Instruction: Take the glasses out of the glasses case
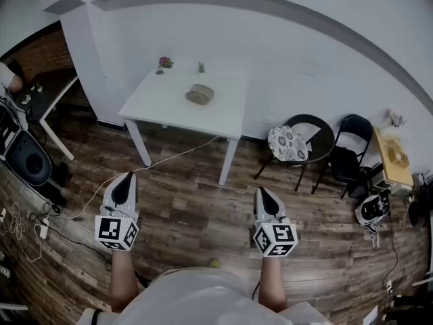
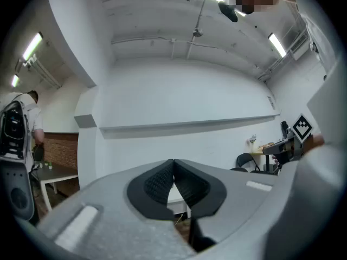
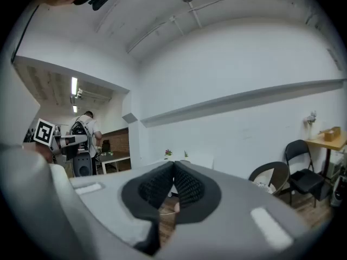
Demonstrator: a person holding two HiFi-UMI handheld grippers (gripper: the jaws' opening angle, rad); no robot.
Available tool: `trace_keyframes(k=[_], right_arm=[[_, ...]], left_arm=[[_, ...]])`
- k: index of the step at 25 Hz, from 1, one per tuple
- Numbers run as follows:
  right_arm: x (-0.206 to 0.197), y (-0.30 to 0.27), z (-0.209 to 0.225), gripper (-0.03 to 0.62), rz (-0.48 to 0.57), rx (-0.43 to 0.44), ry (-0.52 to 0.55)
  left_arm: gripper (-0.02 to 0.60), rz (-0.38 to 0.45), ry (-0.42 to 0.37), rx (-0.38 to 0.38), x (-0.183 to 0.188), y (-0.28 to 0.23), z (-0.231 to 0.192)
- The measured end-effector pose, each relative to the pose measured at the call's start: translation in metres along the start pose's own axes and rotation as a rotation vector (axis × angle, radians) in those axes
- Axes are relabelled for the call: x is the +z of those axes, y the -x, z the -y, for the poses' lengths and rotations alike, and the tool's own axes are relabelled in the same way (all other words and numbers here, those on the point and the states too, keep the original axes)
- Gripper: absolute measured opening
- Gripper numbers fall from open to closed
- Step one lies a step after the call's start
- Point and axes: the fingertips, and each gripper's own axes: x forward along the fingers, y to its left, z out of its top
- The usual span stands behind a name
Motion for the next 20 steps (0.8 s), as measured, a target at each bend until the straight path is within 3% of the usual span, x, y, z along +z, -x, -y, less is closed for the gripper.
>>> trace_keyframes(k=[20], right_arm=[[0.003,0.002,-0.027,0.003,0.031,0.029,0.015]], left_arm=[[0.009,0.000,0.001,-0.007,-0.003,0.017,-0.006]])
